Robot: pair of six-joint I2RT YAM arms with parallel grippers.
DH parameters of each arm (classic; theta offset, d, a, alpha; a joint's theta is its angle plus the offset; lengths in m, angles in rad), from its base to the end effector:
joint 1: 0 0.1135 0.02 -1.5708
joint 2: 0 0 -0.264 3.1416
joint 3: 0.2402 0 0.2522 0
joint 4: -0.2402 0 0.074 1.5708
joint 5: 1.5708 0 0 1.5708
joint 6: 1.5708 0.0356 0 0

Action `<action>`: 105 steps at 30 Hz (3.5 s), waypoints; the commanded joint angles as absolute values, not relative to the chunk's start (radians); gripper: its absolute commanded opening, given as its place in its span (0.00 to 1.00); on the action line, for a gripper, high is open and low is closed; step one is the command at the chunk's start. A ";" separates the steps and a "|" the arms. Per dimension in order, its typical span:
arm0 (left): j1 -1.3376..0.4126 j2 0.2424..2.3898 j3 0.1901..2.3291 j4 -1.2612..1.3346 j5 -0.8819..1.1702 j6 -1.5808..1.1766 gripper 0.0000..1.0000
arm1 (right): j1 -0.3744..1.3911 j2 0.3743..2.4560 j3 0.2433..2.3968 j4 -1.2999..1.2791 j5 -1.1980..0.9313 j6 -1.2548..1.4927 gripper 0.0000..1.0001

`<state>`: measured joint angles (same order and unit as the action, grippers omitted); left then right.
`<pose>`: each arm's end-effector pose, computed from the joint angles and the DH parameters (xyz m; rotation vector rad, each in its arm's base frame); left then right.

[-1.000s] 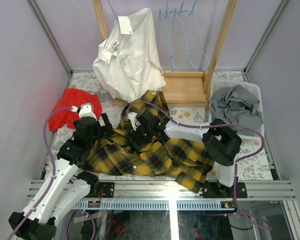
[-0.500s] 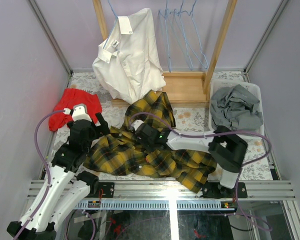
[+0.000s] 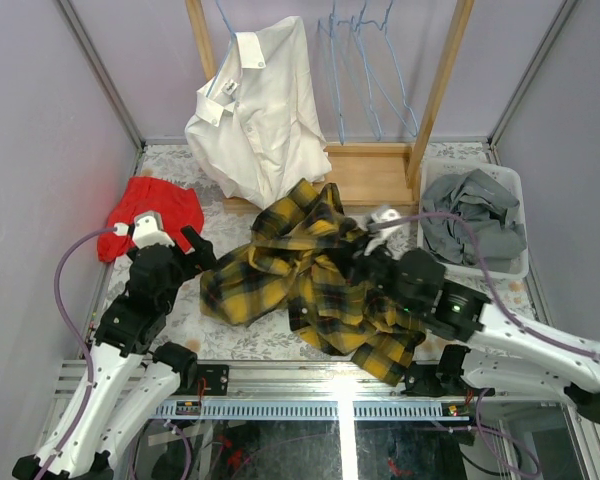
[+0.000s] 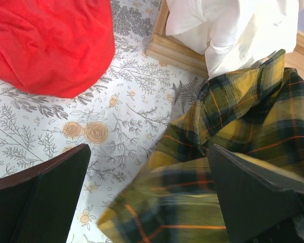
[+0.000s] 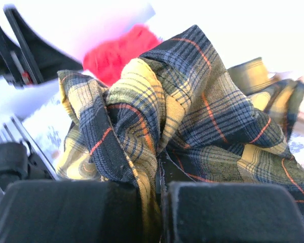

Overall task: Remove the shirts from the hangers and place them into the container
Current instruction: Adjust the shirt at the center of the board.

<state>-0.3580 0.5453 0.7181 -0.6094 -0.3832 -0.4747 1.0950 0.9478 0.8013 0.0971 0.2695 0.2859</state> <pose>0.1192 -0.0304 0.3064 -0.3564 1.9448 -0.1573 0.1116 0.1959 0.3462 -0.4597 1.6217 0.8387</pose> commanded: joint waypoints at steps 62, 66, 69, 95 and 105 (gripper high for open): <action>-0.354 0.537 0.687 -0.566 -0.383 -0.497 1.00 | 1.049 0.965 0.811 0.060 0.378 0.595 0.00; -0.353 0.539 0.686 -0.561 -0.388 -0.498 1.00 | 1.049 0.864 0.888 0.140 0.177 0.503 0.00; -0.353 0.542 0.683 -0.556 -0.383 -0.503 1.00 | 1.049 0.857 1.003 0.134 0.049 0.445 0.00; -0.354 0.549 0.684 -0.567 -0.393 -0.508 1.00 | 1.048 0.983 0.669 -0.302 0.318 0.741 0.18; -0.354 0.556 0.686 -0.572 -0.386 -0.506 1.00 | 1.056 1.332 0.815 -0.370 0.032 0.677 0.84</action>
<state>-0.3580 0.5564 0.6910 -0.6048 -0.3809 -0.4980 1.0466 1.1873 0.7200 -0.3321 0.1757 0.6865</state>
